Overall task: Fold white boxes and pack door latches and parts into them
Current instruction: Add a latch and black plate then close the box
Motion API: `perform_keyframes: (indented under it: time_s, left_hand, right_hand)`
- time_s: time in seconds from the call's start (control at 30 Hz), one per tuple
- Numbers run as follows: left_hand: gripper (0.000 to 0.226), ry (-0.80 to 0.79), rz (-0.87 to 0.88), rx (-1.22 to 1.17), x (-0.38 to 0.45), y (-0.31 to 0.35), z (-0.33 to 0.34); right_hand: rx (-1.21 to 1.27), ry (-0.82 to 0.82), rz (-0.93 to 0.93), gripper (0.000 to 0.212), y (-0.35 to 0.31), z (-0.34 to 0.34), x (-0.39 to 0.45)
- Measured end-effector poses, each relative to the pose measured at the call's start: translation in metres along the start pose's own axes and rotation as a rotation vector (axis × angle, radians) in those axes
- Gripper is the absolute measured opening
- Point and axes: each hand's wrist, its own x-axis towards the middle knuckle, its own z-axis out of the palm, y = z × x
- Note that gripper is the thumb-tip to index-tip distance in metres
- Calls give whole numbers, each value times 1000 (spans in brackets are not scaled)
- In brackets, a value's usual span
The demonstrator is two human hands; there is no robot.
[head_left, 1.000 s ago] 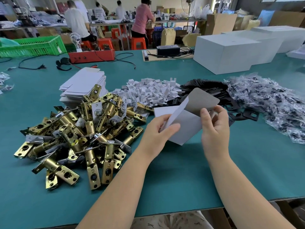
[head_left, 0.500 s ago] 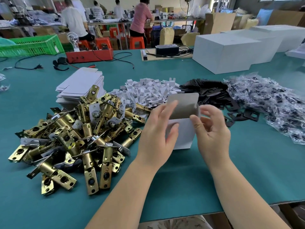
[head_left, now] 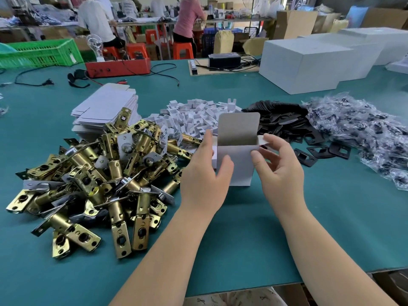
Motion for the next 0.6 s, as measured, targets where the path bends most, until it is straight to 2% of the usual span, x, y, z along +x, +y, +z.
perform_keyframes:
  time_s: [0.1, 0.2, 0.3, 0.4, 0.5, 0.6]
  left_hand:
    - [75, -107, -40, 23, -2, 0, 3]
    - [79, -153, -109, -135, -5, 5, 6]
    - [55, -173, -133, -430, -6, 8, 5]
    - [33, -173, -170, -653, -4, 9, 6]
    - [23, -110, -190, -634, -3, 8, 4]
    - [38, -58, -166, -513, -5, 7, 3]
  right_hand:
    - [-5, -36, 45, 33, 2, 1, -2]
    - [1, -91, 49, 41, 2, 2, -6]
    - [54, -120, 56, 47, 1, 2, -9]
    - [125, -75, 61, 32, 0, 2, -11]
    - [110, -71, 2, 27, -2, 7, -14]
    - [54, -59, -78, 36, -4, 6, -16]
